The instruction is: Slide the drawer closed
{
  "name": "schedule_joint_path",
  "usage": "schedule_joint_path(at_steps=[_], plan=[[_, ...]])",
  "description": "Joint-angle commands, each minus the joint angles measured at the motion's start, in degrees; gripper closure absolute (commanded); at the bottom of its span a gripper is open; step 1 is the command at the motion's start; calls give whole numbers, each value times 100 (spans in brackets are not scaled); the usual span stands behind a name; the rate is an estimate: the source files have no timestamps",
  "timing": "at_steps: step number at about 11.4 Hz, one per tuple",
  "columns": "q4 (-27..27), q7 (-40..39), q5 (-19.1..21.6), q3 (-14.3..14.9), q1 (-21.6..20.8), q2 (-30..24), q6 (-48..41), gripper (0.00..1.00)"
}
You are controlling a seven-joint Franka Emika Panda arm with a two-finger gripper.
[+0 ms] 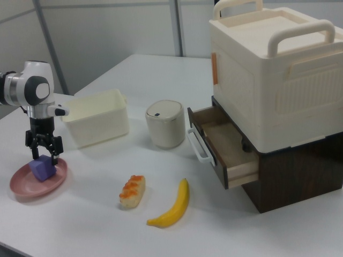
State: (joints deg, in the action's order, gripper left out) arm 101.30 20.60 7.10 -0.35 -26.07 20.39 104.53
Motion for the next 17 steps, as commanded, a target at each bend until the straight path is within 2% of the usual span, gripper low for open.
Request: schedule_joint_path(at_steps=[1, 4, 7, 10, 12, 14, 17], plan=[[92, 119, 116, -35, -48, -53, 121, 0], [-30, 58, 116, -18, 118, -219, 15, 0], [-382, -256, -24, 9, 662, -491, -643, 0], [-506, -810, -840, 44, 1243, -825, -723, 0], [-497, -1284, -912, 70, 1682, -1176, -863, 0], [-532, -1392, -930, 70, 2025, -1484, -829, 0], [-1040, -1489, -1044, 79, 2280, -1547, -829, 0]])
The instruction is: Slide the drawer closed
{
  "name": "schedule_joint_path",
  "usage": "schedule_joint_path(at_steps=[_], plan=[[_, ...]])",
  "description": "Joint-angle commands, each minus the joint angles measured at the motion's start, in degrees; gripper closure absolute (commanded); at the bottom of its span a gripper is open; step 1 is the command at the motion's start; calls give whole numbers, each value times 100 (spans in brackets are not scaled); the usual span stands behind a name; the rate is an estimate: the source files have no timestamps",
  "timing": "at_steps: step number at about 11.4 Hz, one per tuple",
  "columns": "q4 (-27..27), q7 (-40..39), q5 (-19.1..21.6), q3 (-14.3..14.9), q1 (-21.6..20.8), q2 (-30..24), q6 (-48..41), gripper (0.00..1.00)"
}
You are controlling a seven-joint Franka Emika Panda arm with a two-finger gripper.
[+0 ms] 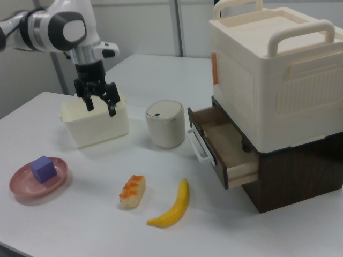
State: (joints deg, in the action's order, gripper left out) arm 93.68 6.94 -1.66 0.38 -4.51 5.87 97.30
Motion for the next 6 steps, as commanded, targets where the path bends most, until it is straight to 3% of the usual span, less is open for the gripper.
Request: schedule_joint_path(at_steps=[1, 4, 5, 6], plan=[[-315, -122, -221, 15, 134, -95, -106, 0], [-316, -140, -379, -2, 134, -86, -114, 0], [-316, -140, -379, -2, 143, -86, -115, 6], [-316, -175, -310, 6, 152, -78, -115, 51]])
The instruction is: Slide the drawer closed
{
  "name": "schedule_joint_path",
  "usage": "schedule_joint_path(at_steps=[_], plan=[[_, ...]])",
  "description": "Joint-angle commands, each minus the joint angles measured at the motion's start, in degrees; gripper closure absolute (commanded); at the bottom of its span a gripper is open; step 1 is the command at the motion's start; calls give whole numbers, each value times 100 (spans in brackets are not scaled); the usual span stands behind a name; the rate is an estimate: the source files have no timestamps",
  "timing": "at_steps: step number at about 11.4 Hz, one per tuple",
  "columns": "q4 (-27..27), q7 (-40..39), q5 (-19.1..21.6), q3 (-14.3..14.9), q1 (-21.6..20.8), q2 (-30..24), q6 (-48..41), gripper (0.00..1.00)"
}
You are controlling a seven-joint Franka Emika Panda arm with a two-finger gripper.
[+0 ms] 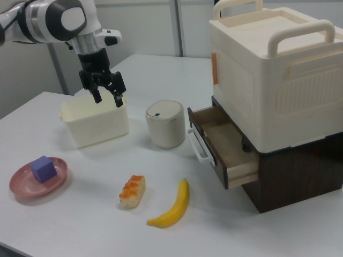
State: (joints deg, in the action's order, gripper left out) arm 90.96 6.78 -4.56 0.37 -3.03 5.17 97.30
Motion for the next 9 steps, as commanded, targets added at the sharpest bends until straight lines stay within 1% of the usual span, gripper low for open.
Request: schedule_joint_path(at_steps=[1, 2, 7, 9], plan=[[-44, -186, -19, 15, -5, -7, -132, 90], [-52, -178, -10, 7, -5, -7, -141, 100], [-44, -186, -10, 7, 4, 19, -106, 100], [-35, -195, -10, 7, 144, 37, -71, 100]])
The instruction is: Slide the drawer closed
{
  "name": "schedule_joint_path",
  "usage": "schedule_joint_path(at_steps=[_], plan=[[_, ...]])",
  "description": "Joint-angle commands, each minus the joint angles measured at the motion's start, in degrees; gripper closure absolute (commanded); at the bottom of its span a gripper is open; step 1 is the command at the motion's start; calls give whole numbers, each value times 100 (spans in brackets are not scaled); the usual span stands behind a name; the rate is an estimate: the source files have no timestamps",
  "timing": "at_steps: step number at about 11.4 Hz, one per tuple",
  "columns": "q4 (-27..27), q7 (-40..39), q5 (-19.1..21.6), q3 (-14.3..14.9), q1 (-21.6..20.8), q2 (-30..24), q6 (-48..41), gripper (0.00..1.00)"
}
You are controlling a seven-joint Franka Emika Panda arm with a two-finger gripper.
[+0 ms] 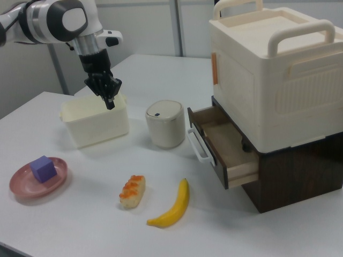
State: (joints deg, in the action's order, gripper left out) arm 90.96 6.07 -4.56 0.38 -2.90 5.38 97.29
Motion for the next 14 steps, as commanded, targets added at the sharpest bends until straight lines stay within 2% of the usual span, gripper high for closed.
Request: schedule_joint_path(at_steps=[1, 4, 8, 9, 13, 14], plan=[[17, -124, -10, 6, 175, 15, 69, 100], [438, 445, -10, 6, 535, 111, 482, 100], [808, 1543, -10, 15, 1071, 585, 1535, 100], [817, 1877, -10, 6, 1185, 700, 1712, 100], [756, 2390, -80, 76, 1458, 982, 2319, 100], [747, 2399, -63, 277, 1450, 1017, 2494, 100]])
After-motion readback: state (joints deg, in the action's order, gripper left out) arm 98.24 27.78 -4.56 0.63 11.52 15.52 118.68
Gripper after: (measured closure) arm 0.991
